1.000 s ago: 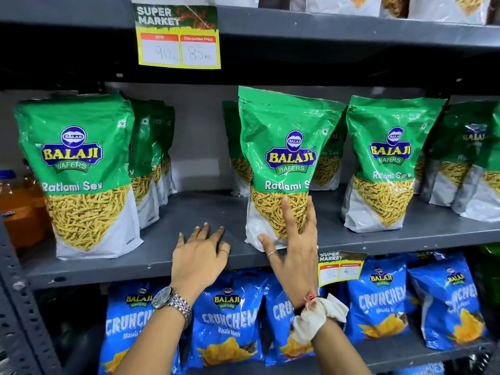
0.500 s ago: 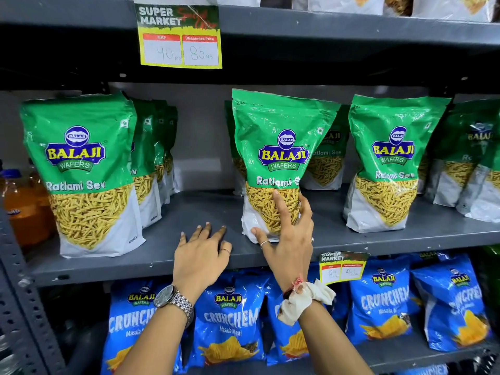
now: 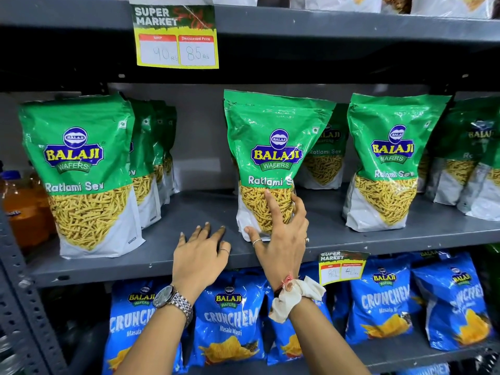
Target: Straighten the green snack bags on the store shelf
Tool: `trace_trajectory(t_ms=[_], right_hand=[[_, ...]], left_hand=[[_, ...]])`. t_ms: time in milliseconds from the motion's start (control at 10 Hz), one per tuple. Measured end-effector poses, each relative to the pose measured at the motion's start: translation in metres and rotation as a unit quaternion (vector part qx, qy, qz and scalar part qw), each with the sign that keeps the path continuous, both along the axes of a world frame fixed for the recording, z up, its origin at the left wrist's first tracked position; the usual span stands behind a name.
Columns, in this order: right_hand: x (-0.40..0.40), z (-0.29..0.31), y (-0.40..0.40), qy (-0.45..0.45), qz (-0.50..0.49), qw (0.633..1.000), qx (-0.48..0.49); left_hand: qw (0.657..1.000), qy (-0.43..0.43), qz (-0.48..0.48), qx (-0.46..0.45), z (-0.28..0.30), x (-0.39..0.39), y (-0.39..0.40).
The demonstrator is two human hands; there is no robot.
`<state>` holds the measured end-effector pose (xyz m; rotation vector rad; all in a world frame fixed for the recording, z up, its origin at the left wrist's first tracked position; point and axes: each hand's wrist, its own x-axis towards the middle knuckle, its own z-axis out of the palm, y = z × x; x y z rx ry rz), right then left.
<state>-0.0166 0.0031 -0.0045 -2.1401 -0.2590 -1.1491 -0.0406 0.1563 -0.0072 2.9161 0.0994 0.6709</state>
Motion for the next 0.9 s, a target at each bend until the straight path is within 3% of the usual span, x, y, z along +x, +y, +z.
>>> trace_trajectory(t_ms=[800, 900], right_hand=[[-0.002, -0.003, -0.005, -0.016, 0.014, 1.000, 0.002], [-0.009, 0.001, -0.015, -0.062, 0.079, 0.993, 0.057]], left_hand=[[1.000, -0.005, -0.006, -0.005, -0.001, -0.002, 0.001], [1.000, -0.003, 0.000, -0.003, 0.000, -0.002, -0.001]])
